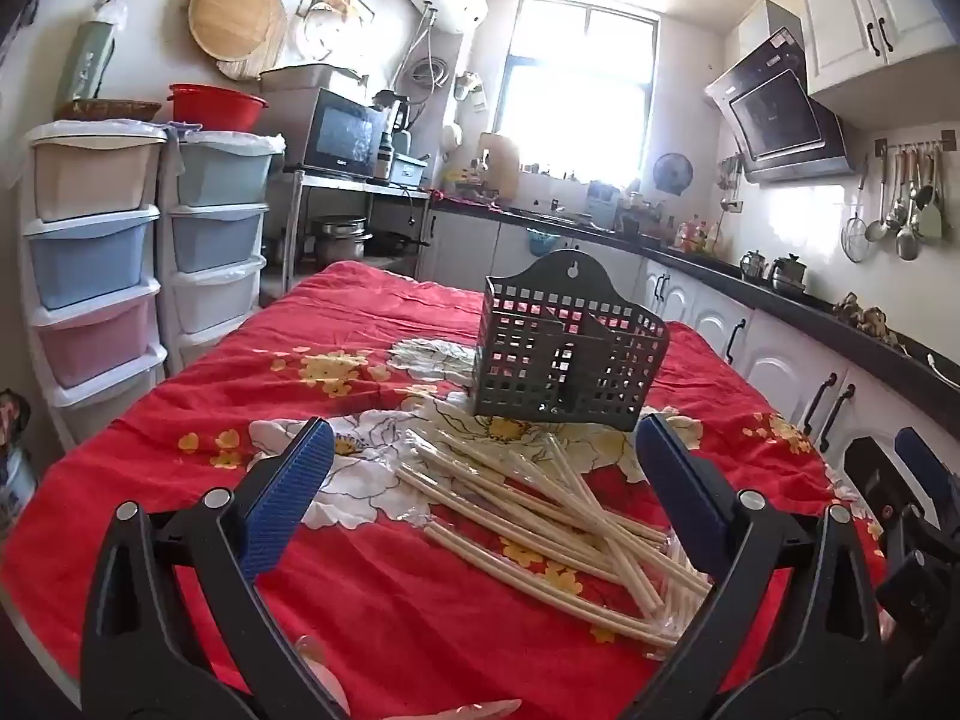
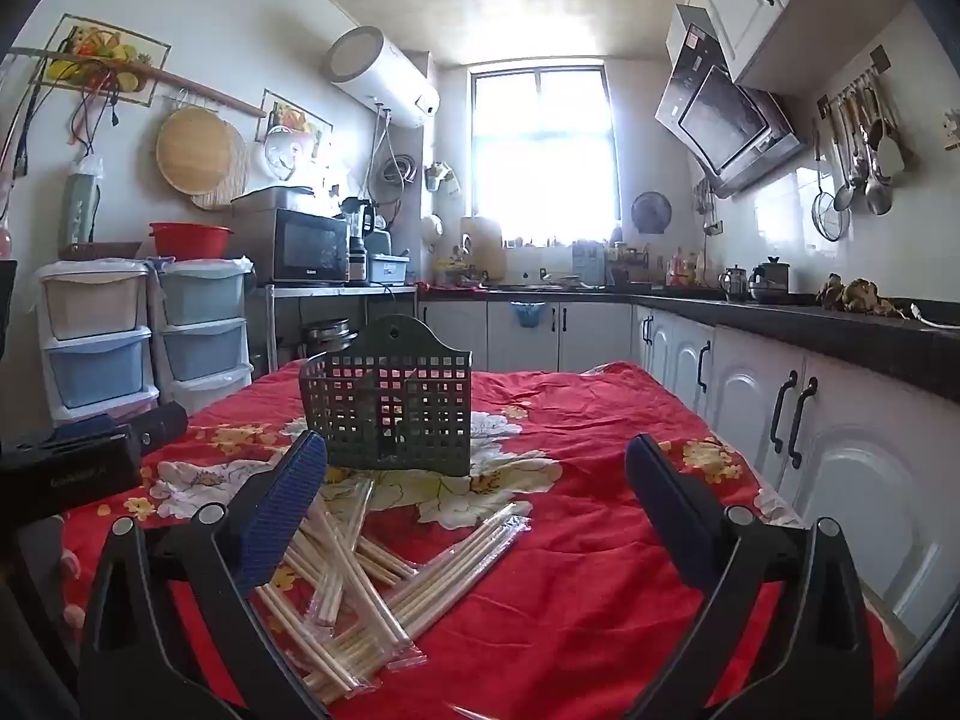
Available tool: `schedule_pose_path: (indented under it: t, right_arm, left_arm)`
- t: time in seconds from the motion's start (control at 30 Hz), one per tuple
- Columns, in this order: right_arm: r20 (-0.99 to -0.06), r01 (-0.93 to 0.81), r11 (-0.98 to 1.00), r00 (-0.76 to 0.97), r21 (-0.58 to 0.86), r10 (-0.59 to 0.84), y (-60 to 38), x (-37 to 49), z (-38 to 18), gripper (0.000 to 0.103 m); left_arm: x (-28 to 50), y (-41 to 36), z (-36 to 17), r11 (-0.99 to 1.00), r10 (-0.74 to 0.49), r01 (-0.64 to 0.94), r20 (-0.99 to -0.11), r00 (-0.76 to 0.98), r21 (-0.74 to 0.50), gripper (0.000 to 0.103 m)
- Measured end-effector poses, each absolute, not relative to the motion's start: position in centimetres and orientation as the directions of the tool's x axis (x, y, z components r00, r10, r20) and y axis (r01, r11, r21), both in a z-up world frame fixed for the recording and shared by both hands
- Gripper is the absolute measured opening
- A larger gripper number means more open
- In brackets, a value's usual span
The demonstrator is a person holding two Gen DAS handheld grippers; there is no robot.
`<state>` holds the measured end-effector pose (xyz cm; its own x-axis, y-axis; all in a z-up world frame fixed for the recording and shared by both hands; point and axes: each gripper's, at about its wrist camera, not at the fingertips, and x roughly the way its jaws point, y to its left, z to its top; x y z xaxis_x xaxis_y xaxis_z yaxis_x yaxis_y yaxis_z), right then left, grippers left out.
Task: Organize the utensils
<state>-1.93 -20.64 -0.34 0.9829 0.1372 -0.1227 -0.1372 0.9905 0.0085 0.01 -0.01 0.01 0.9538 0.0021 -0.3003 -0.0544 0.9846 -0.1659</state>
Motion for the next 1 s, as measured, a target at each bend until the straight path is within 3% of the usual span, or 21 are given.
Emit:
schedule_pose_path:
  t: [1.0]
  right_arm:
    - [-0.120, -0.132, 0.991, 0.984, 0.012, 0.133, -21.7, -1.6, 0.1, 0.097]
  left_arm:
    - [-0.1, -0.6, 0.8, 0.985, -0.008, -0.042, -0.288, 0.958, -0.169, 0.093]
